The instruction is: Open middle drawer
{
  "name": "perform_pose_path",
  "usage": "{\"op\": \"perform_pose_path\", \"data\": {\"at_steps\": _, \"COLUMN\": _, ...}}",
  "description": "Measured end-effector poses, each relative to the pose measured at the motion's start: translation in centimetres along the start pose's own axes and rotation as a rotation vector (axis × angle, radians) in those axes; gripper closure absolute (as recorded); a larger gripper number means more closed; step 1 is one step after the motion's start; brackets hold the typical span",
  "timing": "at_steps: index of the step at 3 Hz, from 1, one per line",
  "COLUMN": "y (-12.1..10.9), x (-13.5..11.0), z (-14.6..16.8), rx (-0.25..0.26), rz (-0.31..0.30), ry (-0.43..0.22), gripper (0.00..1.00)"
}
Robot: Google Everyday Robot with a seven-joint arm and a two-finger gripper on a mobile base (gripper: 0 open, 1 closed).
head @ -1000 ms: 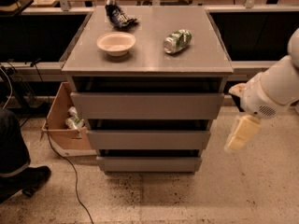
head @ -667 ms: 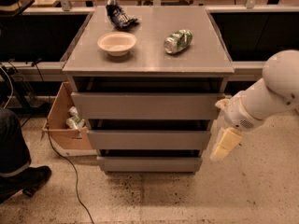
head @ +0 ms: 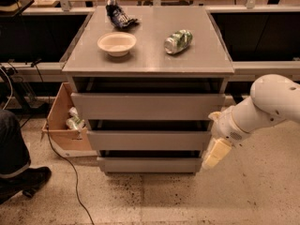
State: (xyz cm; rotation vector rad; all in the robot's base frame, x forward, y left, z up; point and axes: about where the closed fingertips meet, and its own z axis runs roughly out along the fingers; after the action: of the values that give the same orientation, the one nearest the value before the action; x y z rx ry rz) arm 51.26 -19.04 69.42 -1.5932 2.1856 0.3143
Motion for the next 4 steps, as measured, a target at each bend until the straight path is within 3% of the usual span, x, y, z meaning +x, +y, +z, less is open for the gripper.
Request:
{"op": "perform_pose_path", "data": {"at_steps": 1, "y": -0.1, "x": 0.0, "z": 1.3, "rx": 0.002, "rz": 0.015, "ry": -0.031, "gripper": 0.00}}
{"op": "perform_pose_path", "data": {"at_steps": 2, "y": -1.3, "x": -0.2, "z": 7.0, "rx": -0.011, "rz": 0.055, "ry": -0.096, "gripper": 0.00}}
{"op": "perform_pose_path", "data": {"at_steps": 4, "y": -2.9, "x": -0.1, "z": 15.5, "rx": -0.002, "rz": 0.114, "ry": -0.168, "gripper": 0.00}}
